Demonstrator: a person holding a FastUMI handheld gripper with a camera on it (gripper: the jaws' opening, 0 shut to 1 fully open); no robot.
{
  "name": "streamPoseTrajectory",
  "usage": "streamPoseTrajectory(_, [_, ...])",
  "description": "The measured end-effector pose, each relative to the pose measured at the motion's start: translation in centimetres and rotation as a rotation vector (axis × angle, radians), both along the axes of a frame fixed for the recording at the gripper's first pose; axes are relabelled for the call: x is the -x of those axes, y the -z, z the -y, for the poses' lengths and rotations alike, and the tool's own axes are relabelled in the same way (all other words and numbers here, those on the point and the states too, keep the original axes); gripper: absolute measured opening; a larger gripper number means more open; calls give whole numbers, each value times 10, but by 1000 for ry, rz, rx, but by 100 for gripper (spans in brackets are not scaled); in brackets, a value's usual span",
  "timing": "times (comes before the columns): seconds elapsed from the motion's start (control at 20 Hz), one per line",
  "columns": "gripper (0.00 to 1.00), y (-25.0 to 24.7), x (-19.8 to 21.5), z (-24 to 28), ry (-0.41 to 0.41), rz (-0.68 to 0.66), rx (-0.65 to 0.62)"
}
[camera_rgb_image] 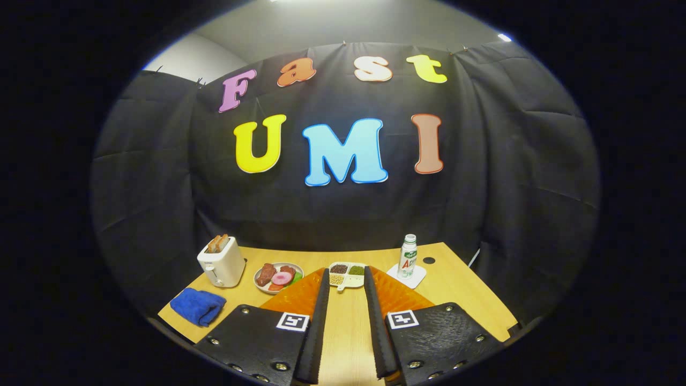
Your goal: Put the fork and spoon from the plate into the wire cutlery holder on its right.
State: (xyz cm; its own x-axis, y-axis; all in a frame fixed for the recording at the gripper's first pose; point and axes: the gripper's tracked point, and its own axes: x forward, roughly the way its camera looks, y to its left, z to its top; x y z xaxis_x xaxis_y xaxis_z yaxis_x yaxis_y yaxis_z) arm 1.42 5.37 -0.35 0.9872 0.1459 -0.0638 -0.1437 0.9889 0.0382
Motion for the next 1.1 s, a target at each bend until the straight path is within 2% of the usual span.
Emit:
streamPoseTrajectory(0.3, [39, 55, -6, -56, -121, -145, 40])
streamPoseTrajectory(0.65, [39, 158, 8, -117, -255, -420, 84])
streamPoseTrajectory(0.85, [39, 217, 19, -136, -268, -567, 91])
streamPoseTrajectory(1.1, [39, 275, 30, -139, -234, -730, 96])
